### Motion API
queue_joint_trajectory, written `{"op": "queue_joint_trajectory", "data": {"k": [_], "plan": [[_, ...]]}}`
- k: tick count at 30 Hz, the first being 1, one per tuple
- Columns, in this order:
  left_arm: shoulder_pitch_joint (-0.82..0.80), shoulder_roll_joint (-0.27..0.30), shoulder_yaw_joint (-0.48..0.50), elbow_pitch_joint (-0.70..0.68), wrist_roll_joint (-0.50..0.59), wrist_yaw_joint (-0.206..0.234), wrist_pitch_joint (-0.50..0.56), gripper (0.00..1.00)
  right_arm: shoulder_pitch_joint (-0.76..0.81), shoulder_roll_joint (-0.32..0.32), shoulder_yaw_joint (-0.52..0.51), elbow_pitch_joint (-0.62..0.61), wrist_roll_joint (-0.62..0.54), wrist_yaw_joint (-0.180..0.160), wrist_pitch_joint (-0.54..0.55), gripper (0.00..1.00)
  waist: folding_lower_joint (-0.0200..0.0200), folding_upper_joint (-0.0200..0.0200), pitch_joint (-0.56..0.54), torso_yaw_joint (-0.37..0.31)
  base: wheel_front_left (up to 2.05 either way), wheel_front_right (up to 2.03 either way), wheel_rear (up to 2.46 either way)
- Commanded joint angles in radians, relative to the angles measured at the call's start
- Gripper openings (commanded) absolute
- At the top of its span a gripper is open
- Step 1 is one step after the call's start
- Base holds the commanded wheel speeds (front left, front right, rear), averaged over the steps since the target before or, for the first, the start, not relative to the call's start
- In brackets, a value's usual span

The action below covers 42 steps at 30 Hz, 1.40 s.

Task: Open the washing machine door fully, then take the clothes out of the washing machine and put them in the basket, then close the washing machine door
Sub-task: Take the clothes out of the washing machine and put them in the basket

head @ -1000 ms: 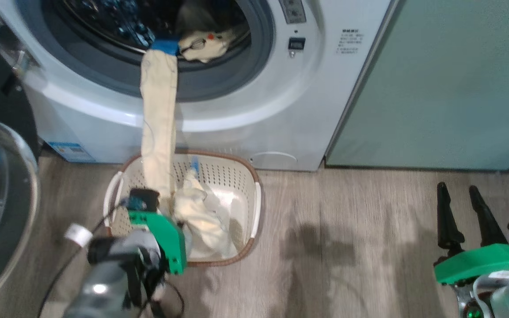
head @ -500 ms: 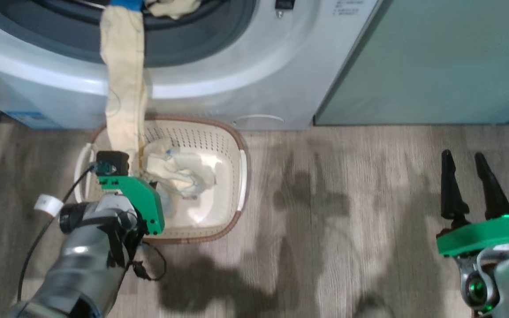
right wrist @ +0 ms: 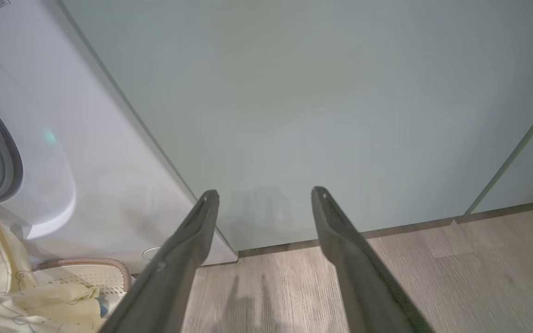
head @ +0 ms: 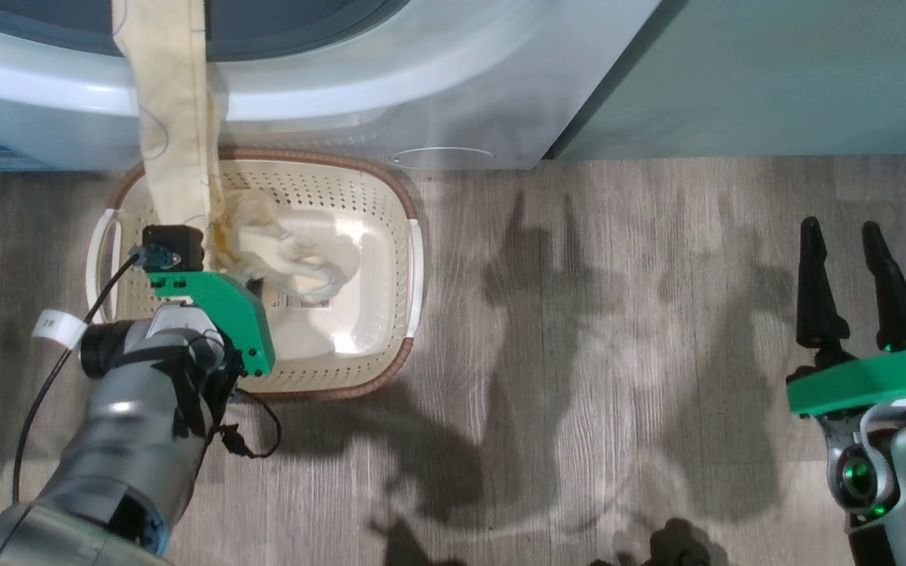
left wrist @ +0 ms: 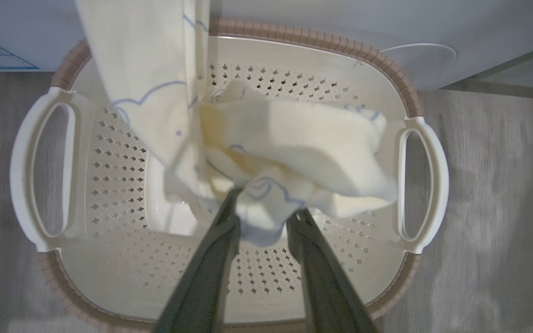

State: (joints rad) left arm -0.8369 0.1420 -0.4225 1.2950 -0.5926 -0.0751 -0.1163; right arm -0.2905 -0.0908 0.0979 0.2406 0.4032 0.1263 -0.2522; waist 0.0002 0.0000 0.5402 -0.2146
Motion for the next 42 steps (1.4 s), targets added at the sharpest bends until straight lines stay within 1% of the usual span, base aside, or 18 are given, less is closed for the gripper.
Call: {"op": "queue_joint_trajectory", "data": {"k": [1, 2, 3, 10, 16, 20, 24, 30, 31, 37, 42], "plan": [[-0.014, 0.039, 0.018, -0.008, -0.002, 0.005, -0.015, 0.7, -0.005, -0.005, 0.01, -0.03, -0.008, 0.004, -0.01, 1.0, -0.0002, 0.0, -0.001, -0.001, 0.0, 0.0, 0.0], [-0.013, 0.039, 0.018, -0.008, -0.003, 0.006, -0.018, 0.96, -0.005, -0.004, 0.009, -0.029, -0.008, 0.004, -0.01, 1.0, -0.0002, 0.0, -0.002, -0.001, 0.0, 0.0, 0.0], [-0.011, 0.039, 0.017, -0.007, -0.004, 0.006, -0.019, 1.0, -0.005, -0.004, 0.009, -0.028, -0.008, 0.004, -0.01, 1.0, -0.0002, 0.0, -0.005, 0.0, 0.0, 0.0, 0.0], [0.003, 0.03, 0.017, -0.006, -0.02, -0.022, -0.06, 1.0, 0.002, 0.0, 0.007, -0.014, -0.008, 0.004, -0.01, 1.0, -0.0002, 0.0, -0.054, 0.008, 0.0, 0.0, 0.0], [0.013, 0.032, 0.039, -0.009, -0.043, -0.03, -0.125, 1.0, 0.024, 0.001, 0.009, -0.002, -0.006, 0.004, -0.01, 1.0, -0.0002, 0.0, -0.132, 0.019, 0.0, 0.0, 0.0], [0.032, 0.039, 0.062, -0.041, -0.054, -0.034, -0.143, 1.0, 0.048, 0.002, 0.007, 0.006, -0.007, 0.004, -0.01, 1.0, -0.0002, 0.0, -0.19, 0.026, 0.0, 0.0, 0.0], [0.074, 0.067, 0.112, -0.156, -0.042, -0.021, -0.145, 1.0, 0.077, 0.001, 0.004, 0.011, -0.007, 0.004, -0.01, 1.0, -0.0002, 0.0, -0.245, 0.033, 0.0, 0.0, 0.0], [0.203, 0.091, 0.258, -0.397, 0.007, 0.005, -0.145, 1.0, 0.122, -0.006, -0.002, 0.015, -0.008, 0.004, -0.01, 1.0, -0.0002, 0.0, -0.325, 0.033, 0.0, 0.0, 0.0], [0.203, 0.091, 0.258, -0.397, 0.007, 0.005, -0.145, 1.0, 0.122, -0.006, -0.002, 0.015, -0.008, 0.004, -0.01, 1.0, -0.0002, 0.0, -0.325, 0.033, 0.0, 0.0, 0.0], [0.357, 0.077, 0.389, -0.58, 0.083, 0.004, -0.145, 1.0, 0.169, -0.01, -0.012, 0.015, -0.011, 0.004, -0.01, 1.0, -0.0002, 0.0, -0.397, 0.03, 0.0, 0.0, 0.0], [0.46, 0.059, 0.456, -0.658, 0.132, -0.006, -0.145, 1.0, 0.207, -0.015, -0.015, 0.016, -0.016, 0.004, -0.01, 1.0, -0.0002, 0.0, -0.453, 0.029, 0.0, 0.0, 0.0]]}}
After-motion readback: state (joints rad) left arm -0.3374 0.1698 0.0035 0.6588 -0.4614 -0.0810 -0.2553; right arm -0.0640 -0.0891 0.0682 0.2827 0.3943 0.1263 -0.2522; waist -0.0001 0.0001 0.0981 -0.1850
